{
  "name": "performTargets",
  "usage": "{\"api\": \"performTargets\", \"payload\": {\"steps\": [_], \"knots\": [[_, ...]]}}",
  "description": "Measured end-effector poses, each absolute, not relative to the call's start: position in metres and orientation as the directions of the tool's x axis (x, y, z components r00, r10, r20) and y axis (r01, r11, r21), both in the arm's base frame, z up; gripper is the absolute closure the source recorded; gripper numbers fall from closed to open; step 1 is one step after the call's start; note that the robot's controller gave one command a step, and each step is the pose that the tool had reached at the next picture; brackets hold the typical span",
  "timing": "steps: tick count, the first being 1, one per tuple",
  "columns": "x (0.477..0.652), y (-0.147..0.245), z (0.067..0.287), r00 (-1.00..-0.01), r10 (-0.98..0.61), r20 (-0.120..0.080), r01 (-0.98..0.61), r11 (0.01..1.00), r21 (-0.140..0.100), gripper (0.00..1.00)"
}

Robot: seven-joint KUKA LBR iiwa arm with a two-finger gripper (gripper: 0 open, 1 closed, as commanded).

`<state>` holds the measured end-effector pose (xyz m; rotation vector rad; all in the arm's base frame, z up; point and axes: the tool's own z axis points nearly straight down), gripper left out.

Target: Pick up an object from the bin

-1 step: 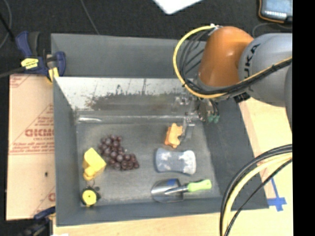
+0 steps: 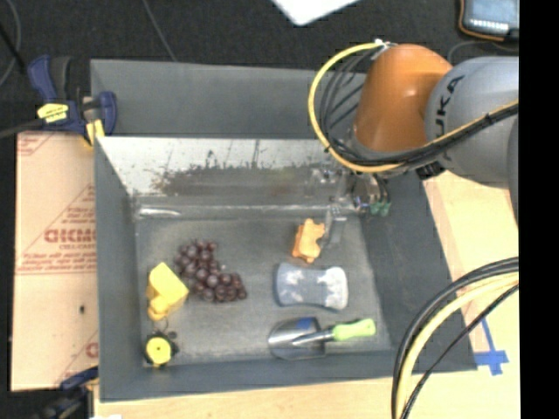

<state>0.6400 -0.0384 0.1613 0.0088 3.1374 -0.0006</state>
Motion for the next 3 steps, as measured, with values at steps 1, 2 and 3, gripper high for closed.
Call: {"api": "performTargets", "payload": {"steps": [1,2,3], "knots": [[0.637,-0.041,0.120,-1.000,0.004,-0.012,0.004,1.000,-0.001,0.00],[0.634,-0.057,0.084,-0.979,0.205,-0.010,0.205,0.979,0.001,1.00],[0.634,-0.057,0.084,-0.979,0.204,-0.010,0.204,0.979,0.000,1.00]]}}
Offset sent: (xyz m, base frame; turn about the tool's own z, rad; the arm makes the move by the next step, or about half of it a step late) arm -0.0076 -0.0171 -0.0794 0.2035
